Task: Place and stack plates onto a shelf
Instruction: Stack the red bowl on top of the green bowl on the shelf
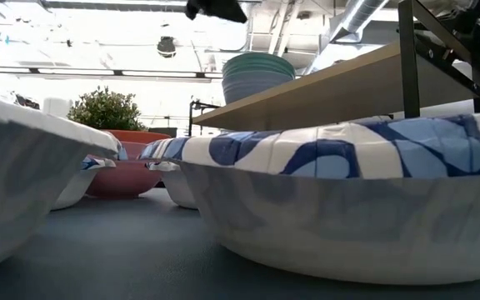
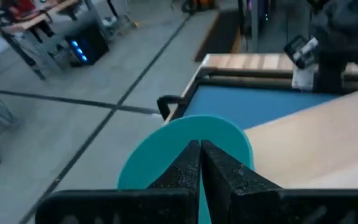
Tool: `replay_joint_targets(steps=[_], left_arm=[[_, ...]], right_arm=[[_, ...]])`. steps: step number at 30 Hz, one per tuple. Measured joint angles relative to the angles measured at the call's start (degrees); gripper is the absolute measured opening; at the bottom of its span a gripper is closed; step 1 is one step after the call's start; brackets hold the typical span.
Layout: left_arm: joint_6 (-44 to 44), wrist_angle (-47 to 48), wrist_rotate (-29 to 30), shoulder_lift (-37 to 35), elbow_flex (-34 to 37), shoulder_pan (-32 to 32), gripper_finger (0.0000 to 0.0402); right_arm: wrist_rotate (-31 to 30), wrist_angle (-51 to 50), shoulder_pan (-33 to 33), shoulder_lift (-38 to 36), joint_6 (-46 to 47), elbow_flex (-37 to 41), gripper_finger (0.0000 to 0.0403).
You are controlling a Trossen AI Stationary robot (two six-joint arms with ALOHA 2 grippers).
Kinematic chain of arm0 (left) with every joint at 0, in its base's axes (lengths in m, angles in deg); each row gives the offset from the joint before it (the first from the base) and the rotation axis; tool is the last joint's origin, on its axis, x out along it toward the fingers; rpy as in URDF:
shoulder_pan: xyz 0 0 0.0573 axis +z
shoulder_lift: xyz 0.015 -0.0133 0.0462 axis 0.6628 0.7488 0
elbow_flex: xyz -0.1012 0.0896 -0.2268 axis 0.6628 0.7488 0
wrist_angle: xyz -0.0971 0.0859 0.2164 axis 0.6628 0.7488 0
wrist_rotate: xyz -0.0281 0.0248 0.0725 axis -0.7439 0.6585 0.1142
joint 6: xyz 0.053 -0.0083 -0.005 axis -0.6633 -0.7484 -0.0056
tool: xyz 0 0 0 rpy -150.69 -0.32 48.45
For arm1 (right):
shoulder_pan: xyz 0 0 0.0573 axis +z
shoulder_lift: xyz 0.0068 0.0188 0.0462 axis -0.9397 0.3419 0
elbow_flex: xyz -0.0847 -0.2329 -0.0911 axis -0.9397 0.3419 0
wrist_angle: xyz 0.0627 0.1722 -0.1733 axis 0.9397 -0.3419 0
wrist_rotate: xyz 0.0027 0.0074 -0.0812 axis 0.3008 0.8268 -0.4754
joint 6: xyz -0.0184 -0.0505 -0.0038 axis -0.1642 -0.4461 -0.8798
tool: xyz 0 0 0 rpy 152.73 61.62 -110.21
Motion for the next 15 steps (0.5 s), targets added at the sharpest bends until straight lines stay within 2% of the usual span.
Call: replay_joint_targets(steps=[3,7,15], left_arm=[[1.4,-6.4,2.2,-0.8,6.2,-0.7,0.0],[1.7,-10.0,3.5,0.1,7.8,-1.2,0.0],[4.1,-6.6,6.5,2.9,8.1,-1.7,0.0]], right_arm=[[0.0,0.0,0.0,0.0,0.0,0.0,0.0058],[0.0,0.0,0.0,0.0,0.0,0.0,0.0058],[0.0,0.0,0.0,0.0,0.0,0.0,0.0058]])
